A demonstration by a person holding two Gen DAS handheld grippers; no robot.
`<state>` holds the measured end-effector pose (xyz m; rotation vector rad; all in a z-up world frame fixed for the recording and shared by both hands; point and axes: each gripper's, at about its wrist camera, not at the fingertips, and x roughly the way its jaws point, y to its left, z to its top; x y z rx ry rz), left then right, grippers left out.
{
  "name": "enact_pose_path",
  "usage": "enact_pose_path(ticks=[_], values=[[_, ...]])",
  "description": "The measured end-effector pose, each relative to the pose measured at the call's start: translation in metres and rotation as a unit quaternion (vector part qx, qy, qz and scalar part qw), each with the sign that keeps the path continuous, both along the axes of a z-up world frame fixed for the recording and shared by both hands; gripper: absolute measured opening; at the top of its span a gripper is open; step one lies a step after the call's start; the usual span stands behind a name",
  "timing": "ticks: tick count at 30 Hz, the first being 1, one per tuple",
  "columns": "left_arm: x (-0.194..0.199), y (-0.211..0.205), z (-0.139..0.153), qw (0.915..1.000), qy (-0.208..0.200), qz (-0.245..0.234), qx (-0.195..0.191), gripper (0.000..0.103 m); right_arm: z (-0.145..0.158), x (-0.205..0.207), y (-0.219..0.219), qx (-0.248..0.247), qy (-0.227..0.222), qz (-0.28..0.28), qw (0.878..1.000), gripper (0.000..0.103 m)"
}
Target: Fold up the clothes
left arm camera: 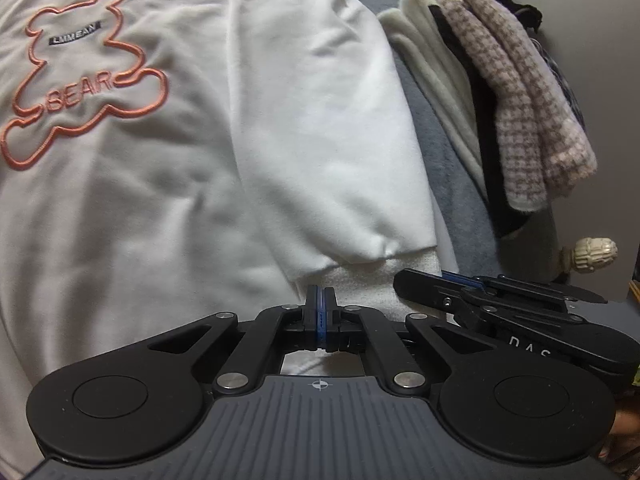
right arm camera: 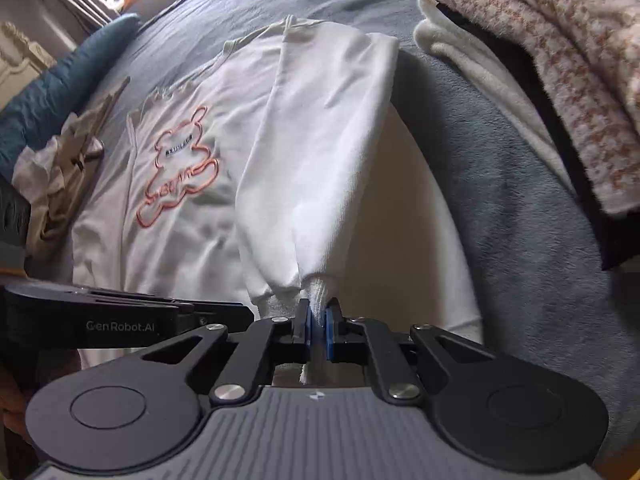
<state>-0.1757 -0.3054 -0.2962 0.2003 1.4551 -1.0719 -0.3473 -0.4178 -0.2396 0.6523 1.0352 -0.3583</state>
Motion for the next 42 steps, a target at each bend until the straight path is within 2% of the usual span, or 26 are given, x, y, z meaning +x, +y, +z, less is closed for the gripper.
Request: enact_pose_path(ticks=[11, 21, 27, 28, 31, 34, 38, 40, 42], values=[[-0.041, -0.019, -0.023, 0.9983, 0.026, -0.045, 0.027, 0.000, -0.008, -0.024, 0.002, -0.064, 0.060, 0.050, 0.995, 0.008], [-0.053, -0.032, -0.027, 0.9966, 0.034, -0.069, 0.030, 0.000, -0.011, -0.028, 0.002, -0.096, 0.084, 0.095, 0.987, 0.008], [-0.060, -0.040, -0.036, 0.9960, 0.027, -0.079, 0.033, 0.000, -0.028, -0.032, 0.000, -0.098, 0.098, 0.092, 0.986, 0.009], [-0.061, -0.040, -0.036, 0.9958, 0.024, -0.083, 0.032, 0.000, -0.028, -0.032, 0.000, -0.100, 0.100, 0.092, 0.986, 0.009], [-0.064, -0.039, -0.033, 0.9952, 0.016, -0.093, 0.024, 0.000, -0.021, -0.038, 0.000, -0.101, 0.110, 0.078, 0.986, 0.018], [-0.063, -0.034, -0.030, 0.9950, 0.025, -0.095, 0.020, 0.000, -0.009, -0.048, -0.002, -0.111, 0.117, 0.062, 0.985, 0.019], [-0.056, -0.021, -0.020, 0.9959, 0.037, -0.082, 0.012, 0.019, 0.016, -0.049, -0.002, -0.144, 0.082, 0.059, 0.984, 0.019], [-0.044, -0.011, -0.012, 0.9969, 0.035, -0.070, 0.006, 0.021, 0.022, -0.043, 0.000, -0.140, 0.047, 0.070, 0.986, 0.019], [-0.031, -0.005, -0.005, 0.9983, 0.027, -0.052, 0.003, 0.029, 0.015, -0.032, 0.002, -0.123, 0.036, 0.083, 0.988, 0.019]])
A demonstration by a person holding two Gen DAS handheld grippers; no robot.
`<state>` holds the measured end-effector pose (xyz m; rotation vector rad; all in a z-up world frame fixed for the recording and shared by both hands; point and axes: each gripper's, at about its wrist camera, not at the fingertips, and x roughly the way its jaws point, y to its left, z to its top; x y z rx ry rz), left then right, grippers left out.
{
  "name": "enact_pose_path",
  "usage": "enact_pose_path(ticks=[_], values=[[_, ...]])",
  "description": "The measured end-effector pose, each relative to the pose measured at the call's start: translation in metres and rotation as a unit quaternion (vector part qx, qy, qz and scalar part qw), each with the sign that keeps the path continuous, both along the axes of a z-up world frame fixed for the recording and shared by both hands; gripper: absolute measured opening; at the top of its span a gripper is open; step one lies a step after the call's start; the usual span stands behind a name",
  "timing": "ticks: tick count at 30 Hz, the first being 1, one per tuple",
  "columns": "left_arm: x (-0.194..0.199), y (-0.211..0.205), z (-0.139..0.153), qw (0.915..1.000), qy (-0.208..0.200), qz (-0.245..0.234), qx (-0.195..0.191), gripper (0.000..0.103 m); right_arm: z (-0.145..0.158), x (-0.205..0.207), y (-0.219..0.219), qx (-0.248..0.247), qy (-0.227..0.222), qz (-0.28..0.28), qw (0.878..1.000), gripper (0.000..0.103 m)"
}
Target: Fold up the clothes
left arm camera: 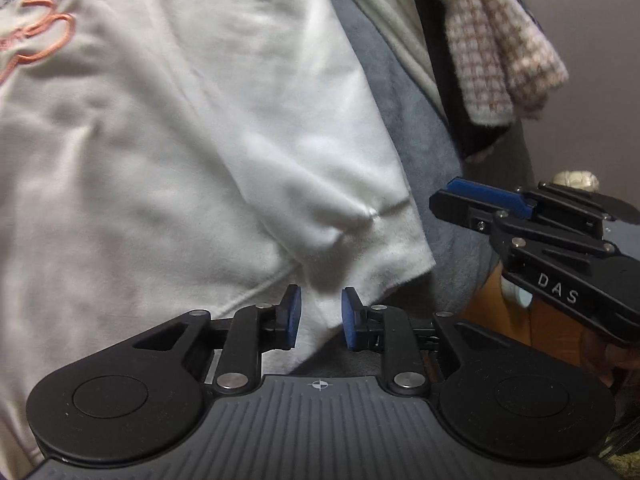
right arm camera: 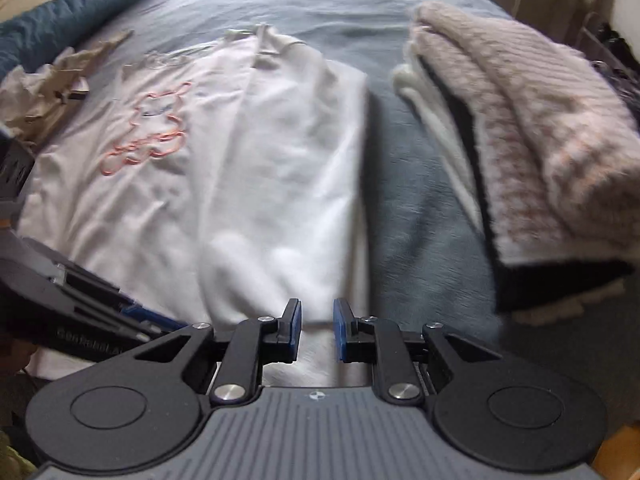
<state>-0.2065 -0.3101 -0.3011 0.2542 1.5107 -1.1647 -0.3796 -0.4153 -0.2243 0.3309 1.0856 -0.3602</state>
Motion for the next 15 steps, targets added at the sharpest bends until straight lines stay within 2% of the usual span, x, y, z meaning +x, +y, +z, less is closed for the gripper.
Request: enact_pose_path(ticks=[4, 7, 11, 15], values=[[0.042, 0.000, 0.008, 0.9972, -0.038, 0.065, -0.008, 0.036, -0.040, 0.020, 0.005, 0.042, 0.032, 0.006, 0.999, 0.019], [0.080, -0.011, 0.006, 0.9911, -0.064, 0.116, -0.015, 0.039, -0.046, 0.024, 0.008, 0.042, 0.038, 0.010, 0.998, 0.019], [0.127, -0.035, 0.005, 0.9808, -0.105, 0.161, -0.029, 0.040, -0.030, 0.027, 0.007, 0.058, -0.010, 0.027, 0.998, 0.021], [0.163, -0.065, 0.000, 0.9715, -0.139, 0.189, -0.036, 0.040, -0.027, 0.054, 0.014, 0.046, -0.042, 0.069, 0.996, 0.032]])
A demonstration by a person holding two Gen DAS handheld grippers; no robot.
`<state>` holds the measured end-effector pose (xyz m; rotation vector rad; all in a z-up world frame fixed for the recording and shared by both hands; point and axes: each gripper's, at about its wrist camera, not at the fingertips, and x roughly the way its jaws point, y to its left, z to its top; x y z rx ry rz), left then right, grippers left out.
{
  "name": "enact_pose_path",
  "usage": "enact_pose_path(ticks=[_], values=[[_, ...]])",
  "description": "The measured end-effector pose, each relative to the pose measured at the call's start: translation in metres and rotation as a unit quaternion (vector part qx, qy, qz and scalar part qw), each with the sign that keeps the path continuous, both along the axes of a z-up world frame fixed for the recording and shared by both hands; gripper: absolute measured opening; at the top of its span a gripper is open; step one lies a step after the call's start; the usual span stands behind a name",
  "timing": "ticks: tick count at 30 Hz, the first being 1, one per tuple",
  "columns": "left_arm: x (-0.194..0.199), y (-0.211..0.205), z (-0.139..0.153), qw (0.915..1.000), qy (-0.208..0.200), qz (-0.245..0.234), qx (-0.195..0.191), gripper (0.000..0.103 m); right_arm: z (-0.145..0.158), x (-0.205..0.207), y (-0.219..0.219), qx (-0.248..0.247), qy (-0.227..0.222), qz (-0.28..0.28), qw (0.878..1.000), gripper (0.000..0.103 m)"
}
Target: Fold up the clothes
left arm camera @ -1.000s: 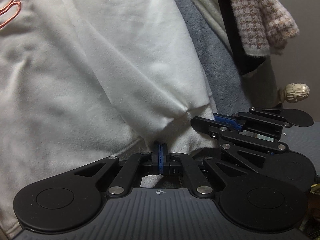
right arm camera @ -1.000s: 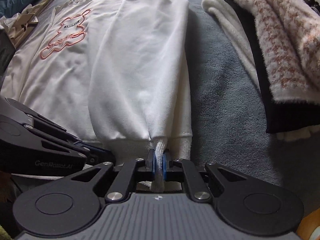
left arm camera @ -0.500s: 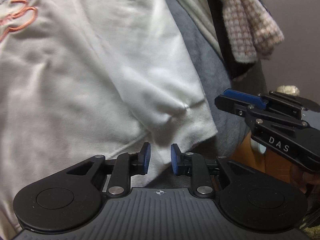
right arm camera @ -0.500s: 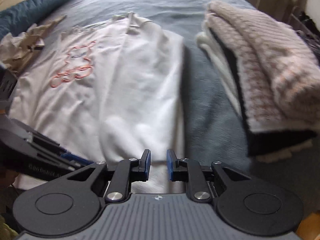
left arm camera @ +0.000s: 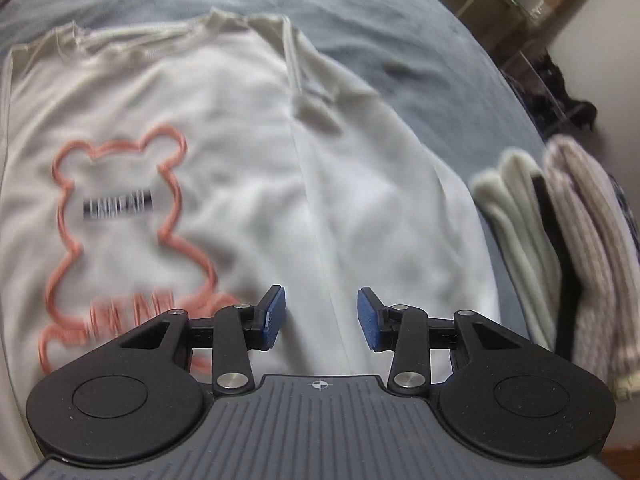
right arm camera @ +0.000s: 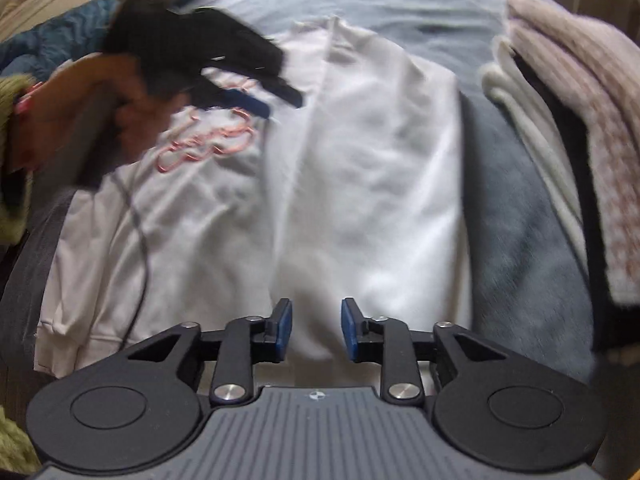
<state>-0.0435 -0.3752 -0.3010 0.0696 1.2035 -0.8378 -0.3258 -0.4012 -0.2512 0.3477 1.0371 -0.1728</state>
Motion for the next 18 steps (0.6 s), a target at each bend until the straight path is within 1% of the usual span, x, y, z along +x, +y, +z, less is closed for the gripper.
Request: enact_pose_path(ticks=[1, 5, 7, 10, 12, 13, 16, 17, 18], values=[[0.010, -0.005, -0.001, 1.0000, -0.006, 0.005, -0.001, 0.040, -0.002, 0.009, 0.002, -0.005, -0.004, 0.009, 1.000, 0.033], [0.041, -0.020, -0.002, 0.9997, -0.023, 0.011, 0.001, 0.040, -0.016, 0.037, 0.007, -0.025, -0.008, 0.032, 0.999, 0.034], [0.052, -0.031, -0.006, 0.9996, -0.026, 0.015, -0.001, 0.039, -0.023, 0.043, 0.007, -0.027, -0.001, 0.036, 0.999, 0.034], [0.067, -0.044, -0.009, 0.9994, -0.020, 0.028, 0.002, 0.039, -0.030, 0.040, 0.009, -0.018, 0.008, 0.038, 0.999, 0.033], [0.074, -0.050, -0.014, 0.9993, -0.012, 0.035, 0.000, 0.039, -0.031, 0.037, 0.010, -0.016, 0.010, 0.036, 0.999, 0.028], [0.077, -0.054, -0.016, 0.9993, -0.011, 0.036, 0.000, 0.039, -0.033, 0.038, 0.010, -0.015, 0.011, 0.035, 0.999, 0.023], [0.082, -0.063, -0.023, 0.9992, -0.014, 0.037, 0.000, 0.038, -0.034, 0.039, 0.007, -0.007, 0.010, 0.033, 0.999, 0.015], [0.083, -0.066, -0.024, 0.9992, -0.015, 0.037, -0.001, 0.036, -0.034, 0.039, 0.007, -0.006, 0.010, 0.033, 0.999, 0.014], [0.084, -0.067, -0.025, 0.9991, -0.017, 0.038, -0.003, 0.032, -0.034, 0.039, 0.007, -0.005, 0.009, 0.033, 0.999, 0.013]])
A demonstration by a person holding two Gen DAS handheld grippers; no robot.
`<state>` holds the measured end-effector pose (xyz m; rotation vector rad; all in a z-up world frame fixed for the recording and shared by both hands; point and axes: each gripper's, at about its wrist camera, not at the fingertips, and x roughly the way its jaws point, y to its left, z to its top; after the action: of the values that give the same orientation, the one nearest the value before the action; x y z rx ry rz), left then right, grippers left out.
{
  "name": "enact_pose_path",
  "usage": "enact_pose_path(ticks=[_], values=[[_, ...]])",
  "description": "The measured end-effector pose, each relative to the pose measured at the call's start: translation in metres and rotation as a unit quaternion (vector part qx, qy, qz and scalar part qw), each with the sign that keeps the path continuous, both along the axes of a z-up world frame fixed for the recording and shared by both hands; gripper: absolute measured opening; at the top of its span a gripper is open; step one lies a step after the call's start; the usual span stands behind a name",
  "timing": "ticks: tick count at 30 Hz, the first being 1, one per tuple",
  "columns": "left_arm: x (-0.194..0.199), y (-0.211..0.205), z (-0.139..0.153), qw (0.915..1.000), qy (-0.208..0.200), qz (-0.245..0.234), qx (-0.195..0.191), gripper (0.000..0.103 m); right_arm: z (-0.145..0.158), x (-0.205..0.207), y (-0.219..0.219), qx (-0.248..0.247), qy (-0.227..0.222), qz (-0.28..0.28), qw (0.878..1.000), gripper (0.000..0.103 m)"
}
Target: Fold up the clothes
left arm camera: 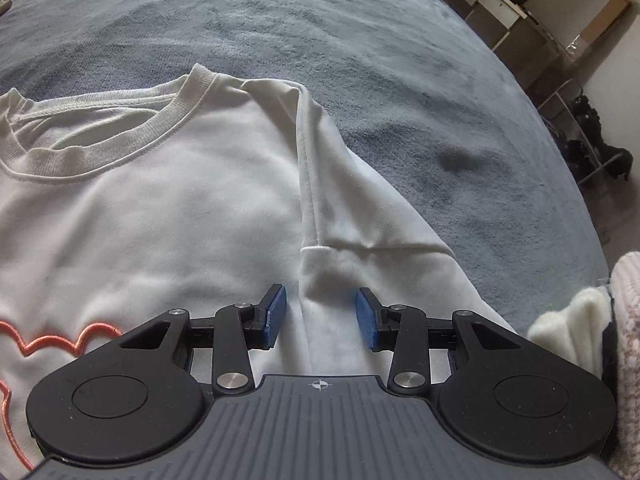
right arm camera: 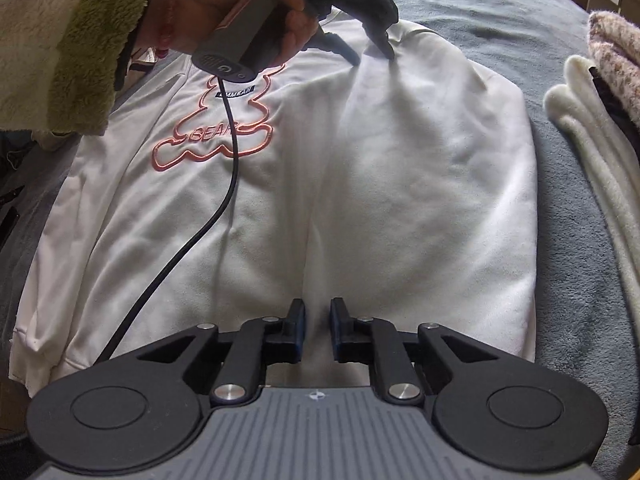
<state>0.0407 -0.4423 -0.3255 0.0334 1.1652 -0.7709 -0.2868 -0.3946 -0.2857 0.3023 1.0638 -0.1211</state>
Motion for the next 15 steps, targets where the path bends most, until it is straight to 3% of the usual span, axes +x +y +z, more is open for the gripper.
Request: enact_pose_path(ticks=[1, 2, 5, 12, 15], values=[[0.000, -0.001, 0.000, 1.0000, -0.002, 0.000, -0.002, 0.027, 0.000, 0.000, -0.001, 0.001, -0.001, 0.000, 1.000, 0.012], [0.000, -0.002, -0.002, 1.0000, -0.004, -0.003, -0.002, 0.013, 0.000, 0.000, -0.002, 0.002, -0.002, 0.000, 1.000, 0.011], [0.000, -0.004, -0.002, 0.9999, -0.006, -0.013, -0.008, 0.000, 0.001, -0.001, -0.005, 0.008, -0.004, -0.002, 1.000, 0.011], [-0.007, 0.024, 0.025, 0.9989, -0.036, 0.004, -0.031, 0.000, 0.008, -0.006, -0.010, 0.023, -0.016, -0.007, 1.000, 0.010], [-0.006, 0.036, 0.021, 0.9987, -0.045, 0.022, -0.010, 0.000, 0.007, -0.007, -0.013, 0.032, -0.017, -0.013, 0.999, 0.010]])
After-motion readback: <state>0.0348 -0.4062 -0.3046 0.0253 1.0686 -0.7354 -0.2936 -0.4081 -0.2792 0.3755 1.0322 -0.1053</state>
